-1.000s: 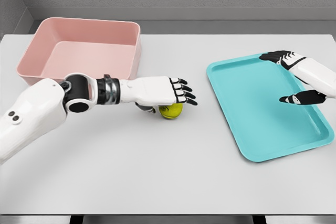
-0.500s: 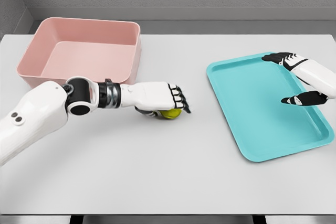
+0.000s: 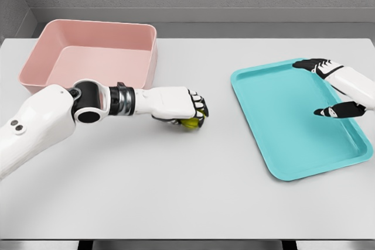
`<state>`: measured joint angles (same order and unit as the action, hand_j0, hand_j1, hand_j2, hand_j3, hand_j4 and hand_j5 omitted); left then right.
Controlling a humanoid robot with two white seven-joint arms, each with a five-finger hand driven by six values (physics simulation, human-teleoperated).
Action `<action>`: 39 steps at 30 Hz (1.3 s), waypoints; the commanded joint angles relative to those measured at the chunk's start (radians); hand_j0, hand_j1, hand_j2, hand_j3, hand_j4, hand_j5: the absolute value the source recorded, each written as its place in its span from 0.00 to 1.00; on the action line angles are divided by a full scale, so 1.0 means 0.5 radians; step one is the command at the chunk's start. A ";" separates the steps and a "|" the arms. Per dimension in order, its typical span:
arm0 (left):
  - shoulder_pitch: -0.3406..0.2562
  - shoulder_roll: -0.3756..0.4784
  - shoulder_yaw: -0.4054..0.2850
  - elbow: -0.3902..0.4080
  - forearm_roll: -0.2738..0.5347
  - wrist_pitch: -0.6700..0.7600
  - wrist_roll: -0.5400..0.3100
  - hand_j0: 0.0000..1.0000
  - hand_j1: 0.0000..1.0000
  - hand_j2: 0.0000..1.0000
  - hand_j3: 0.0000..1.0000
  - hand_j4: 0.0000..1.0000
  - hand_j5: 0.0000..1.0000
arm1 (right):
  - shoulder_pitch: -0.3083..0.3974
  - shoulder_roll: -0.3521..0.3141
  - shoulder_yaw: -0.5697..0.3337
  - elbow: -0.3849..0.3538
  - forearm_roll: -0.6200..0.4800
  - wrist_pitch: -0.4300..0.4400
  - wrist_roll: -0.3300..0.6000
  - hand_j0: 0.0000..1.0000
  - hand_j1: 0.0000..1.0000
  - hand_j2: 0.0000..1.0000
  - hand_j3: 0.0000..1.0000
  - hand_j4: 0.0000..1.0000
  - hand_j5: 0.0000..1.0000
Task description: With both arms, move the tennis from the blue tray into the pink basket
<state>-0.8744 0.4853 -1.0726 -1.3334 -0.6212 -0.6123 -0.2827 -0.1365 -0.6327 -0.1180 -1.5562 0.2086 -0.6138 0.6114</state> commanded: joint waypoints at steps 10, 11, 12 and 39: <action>-0.071 0.063 0.010 -0.119 0.150 0.003 0.001 0.54 0.54 0.54 0.54 0.54 0.54 | 0.003 -0.002 0.000 -0.002 -0.015 0.006 -0.001 1.00 1.00 1.00 1.00 1.00 1.00; -0.071 0.063 0.013 -0.119 0.153 0.003 0.001 0.54 0.54 0.54 0.54 0.54 0.54 | 0.003 -0.002 0.000 -0.002 -0.015 0.006 -0.001 1.00 1.00 1.00 1.00 1.00 1.00; -0.071 0.066 0.013 -0.119 0.153 0.003 0.001 0.54 0.54 0.54 0.54 0.54 0.54 | 0.003 -0.002 0.000 -0.002 -0.015 0.006 -0.001 1.00 1.00 1.00 1.00 1.00 1.00; -0.224 0.474 0.265 -0.159 0.417 0.003 0.001 0.54 0.54 0.54 0.54 0.54 0.54 | 0.003 -0.002 -0.003 -0.002 -0.015 0.006 -0.001 1.00 1.00 1.00 1.00 1.00 1.00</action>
<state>-0.9863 0.6959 -0.9674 -1.4188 -0.4377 -0.6126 -0.2832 -0.1350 -0.6327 -0.1195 -1.5566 0.2087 -0.6138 0.6114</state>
